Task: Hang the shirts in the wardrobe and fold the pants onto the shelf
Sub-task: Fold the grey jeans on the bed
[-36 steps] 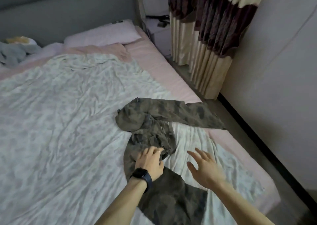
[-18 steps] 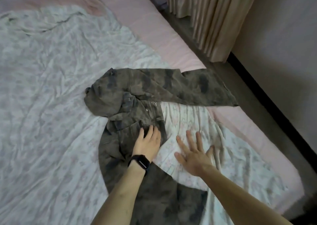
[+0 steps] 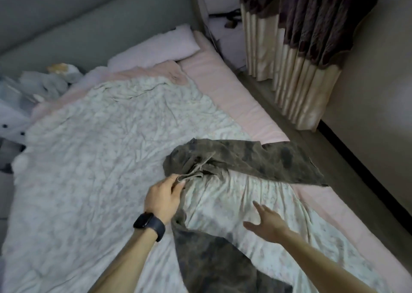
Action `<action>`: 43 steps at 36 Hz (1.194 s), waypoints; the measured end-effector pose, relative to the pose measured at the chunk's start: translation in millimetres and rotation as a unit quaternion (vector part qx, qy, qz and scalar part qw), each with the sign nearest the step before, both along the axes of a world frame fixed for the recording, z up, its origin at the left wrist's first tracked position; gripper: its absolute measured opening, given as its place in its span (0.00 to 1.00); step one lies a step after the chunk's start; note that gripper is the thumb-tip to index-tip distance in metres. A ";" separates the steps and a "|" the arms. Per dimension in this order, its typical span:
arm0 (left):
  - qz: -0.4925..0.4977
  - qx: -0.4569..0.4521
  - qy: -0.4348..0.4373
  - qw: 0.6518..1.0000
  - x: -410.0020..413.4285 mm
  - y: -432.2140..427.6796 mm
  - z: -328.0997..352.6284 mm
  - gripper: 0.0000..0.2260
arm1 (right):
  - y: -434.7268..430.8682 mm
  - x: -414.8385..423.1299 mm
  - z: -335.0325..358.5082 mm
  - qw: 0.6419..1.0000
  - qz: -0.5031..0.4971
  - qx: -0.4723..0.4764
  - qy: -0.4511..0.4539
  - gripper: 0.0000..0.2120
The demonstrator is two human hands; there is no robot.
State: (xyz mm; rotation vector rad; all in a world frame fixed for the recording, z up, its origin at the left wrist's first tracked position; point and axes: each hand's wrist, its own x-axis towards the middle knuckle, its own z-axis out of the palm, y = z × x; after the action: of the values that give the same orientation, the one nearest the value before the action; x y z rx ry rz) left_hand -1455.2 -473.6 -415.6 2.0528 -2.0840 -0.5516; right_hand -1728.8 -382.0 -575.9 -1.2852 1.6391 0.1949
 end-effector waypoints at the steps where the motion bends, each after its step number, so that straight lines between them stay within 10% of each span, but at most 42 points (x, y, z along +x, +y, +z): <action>1: 0.011 -0.005 0.019 1.000 12.2 -1.9 20.2 0.09 | -6.8 7.7 19.1 0.999 -0.026 -0.030 -0.022 0.46; 11: -0.007 -0.130 0.126 0.983 104.5 8.3 203.2 0.05 | -70.1 94.0 214.4 0.948 -0.135 -0.250 -0.142 0.58; 16: -0.017 -0.209 0.159 0.965 147.7 34.9 269.3 0.05 | -67.1 128.8 293.2 0.949 -0.086 -0.288 -0.099 0.12; 22: 0.007 -0.257 0.174 0.951 187.0 62.6 299.0 0.05 | -15.8 148.3 332.9 0.957 -0.061 -0.276 -0.073 0.15; 33: 0.013 -0.239 0.151 0.959 191.0 99.0 302.7 0.06 | 87.7 221.9 290.6 0.976 -0.177 0.024 -0.123 0.11; 43: -0.136 0.006 0.223 0.965 154.2 170.7 252.0 0.04 | 56.2 140.2 336.3 0.887 -0.342 -0.300 -0.081 0.17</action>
State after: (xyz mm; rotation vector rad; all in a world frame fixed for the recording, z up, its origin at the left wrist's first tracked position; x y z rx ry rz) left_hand -1301.0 -302.9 -163.6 1.4697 -2.0836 -0.9659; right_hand -1588.6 -325.8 -239.6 -1.0182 1.9699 -0.8907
